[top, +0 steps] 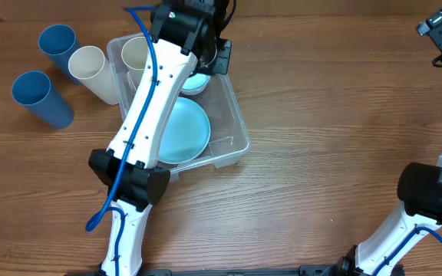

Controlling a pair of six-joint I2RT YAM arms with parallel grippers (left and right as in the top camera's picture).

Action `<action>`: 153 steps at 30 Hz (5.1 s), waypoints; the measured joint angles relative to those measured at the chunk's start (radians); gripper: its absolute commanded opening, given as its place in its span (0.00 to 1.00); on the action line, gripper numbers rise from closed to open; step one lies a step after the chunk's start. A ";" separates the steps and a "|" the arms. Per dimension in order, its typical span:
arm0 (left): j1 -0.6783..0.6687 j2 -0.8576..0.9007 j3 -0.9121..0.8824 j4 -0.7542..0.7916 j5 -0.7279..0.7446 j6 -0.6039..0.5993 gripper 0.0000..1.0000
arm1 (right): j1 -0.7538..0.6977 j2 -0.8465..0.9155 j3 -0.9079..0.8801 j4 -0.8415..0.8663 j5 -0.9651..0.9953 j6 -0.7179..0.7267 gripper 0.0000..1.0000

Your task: Pack container

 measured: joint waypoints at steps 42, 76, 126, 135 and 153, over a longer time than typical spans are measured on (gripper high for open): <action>-0.103 0.004 -0.087 -0.140 -0.011 -0.074 0.04 | 0.000 0.000 0.000 0.000 0.000 0.000 1.00; 0.002 -0.636 -0.999 0.200 -0.172 -0.210 0.04 | 0.000 0.000 0.000 0.000 0.000 0.000 1.00; 0.110 -0.793 -1.400 0.391 -0.113 -0.147 0.04 | 0.000 0.000 0.000 0.000 0.000 0.000 1.00; 0.137 -0.793 -1.447 0.308 -0.122 -0.156 0.04 | 0.000 0.000 0.000 0.000 0.000 0.000 1.00; 0.310 -0.793 -1.370 0.361 -0.113 -0.156 0.32 | 0.000 0.000 0.000 0.000 0.000 0.000 1.00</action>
